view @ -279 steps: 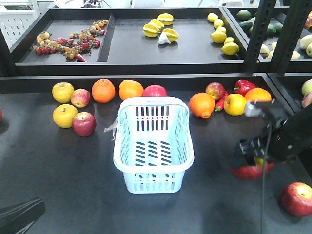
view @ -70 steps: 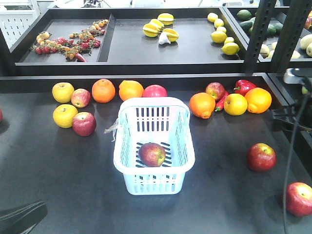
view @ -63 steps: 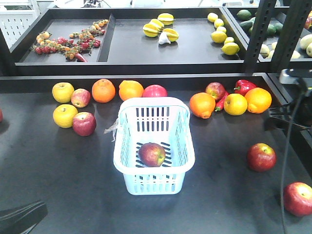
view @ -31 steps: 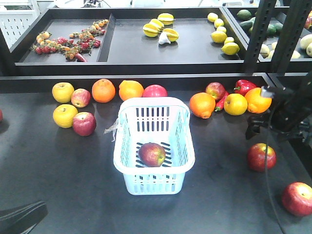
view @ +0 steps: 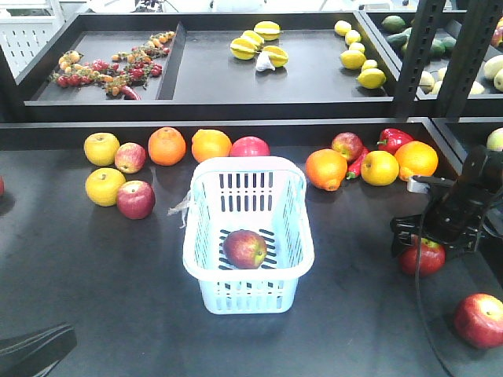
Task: Pick three apples into basket with both arms
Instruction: 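Move the right gripper back to a second red apple and grasp it, then carry the second apple into the basket and open the right gripper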
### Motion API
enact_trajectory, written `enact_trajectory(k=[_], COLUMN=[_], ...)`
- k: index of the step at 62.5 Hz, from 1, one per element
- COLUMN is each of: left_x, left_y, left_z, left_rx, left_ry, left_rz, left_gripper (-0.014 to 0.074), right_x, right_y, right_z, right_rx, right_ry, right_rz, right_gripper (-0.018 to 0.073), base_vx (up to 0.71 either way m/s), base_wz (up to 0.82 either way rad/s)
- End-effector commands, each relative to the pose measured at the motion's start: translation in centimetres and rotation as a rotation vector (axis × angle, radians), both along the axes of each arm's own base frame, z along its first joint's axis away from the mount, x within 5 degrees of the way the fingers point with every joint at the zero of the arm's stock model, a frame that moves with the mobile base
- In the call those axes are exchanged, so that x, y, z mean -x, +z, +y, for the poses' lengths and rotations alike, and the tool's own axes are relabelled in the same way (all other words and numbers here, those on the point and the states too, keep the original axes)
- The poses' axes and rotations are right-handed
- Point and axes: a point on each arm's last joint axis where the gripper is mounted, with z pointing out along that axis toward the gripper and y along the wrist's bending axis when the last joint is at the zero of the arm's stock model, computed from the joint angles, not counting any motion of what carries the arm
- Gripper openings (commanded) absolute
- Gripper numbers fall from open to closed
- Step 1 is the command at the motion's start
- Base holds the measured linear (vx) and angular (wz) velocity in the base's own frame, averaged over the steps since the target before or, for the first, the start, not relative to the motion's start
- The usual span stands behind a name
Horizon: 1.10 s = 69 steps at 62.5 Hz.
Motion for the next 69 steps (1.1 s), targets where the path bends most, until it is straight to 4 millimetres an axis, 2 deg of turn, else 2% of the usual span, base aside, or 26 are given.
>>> enact_trajectory(k=[1, 5, 15, 24, 38, 46, 51, 61, 69], left_x=[-0.2, -0.2, -0.2, -0.2, -0.2, -0.2, -0.2, -0.2, -0.2], left_y=[1.0, 1.0, 1.0, 1.0, 1.0, 1.0, 1.0, 1.0, 1.0], left_z=[0.0, 0.0, 0.0, 0.0, 0.0, 0.0, 0.0, 0.0, 0.0], left_rx=[0.033, 0.033, 0.033, 0.033, 0.033, 0.033, 0.033, 0.033, 0.033], left_ry=[0.015, 0.015, 0.015, 0.015, 0.015, 0.014, 0.013, 0.013, 0.013], left_rz=[-0.016, -0.016, -0.016, -0.016, -0.016, -0.016, -0.015, -0.015, -0.015], left_gripper=[-0.0008, -0.0008, -0.0008, -0.0008, -0.0008, -0.0008, -0.0008, -0.0008, -0.0008], right_x=[-0.6, -0.5, -0.3, 0.2, 3.2, 5.5, 7.0, 9.6, 10.3], right_y=[3.4, 3.6, 5.3, 9.3, 17.6, 20.3, 21.2, 21.5, 21.7], right_z=[-0.2, -0.2, 0.0, 0.6, 2.2, 4.2, 6.2, 11.0, 14.8], right_rx=[0.011, 0.009, -0.01, -0.051, -0.144, -0.164, -0.191, -0.27, -0.31], right_ry=[-0.014, -0.014, -0.01, 0.023, 0.088, 0.17, 0.209, 0.335, 0.404], right_rz=[-0.076, -0.074, -0.083, -0.152, -0.224, -0.236, -0.245, -0.265, -0.307], right_gripper=[0.0558, 0.0486, 0.0206, -0.0017, -0.0004, -0.0004, -0.0004, -0.0004, -0.0004], base_vx=[0.0, 0.0, 0.0, 0.0, 0.0, 0.0, 0.0, 0.0, 0.0], base_wz=[0.0, 0.0, 0.0, 0.0, 0.0, 0.0, 0.0, 0.0, 0.0])
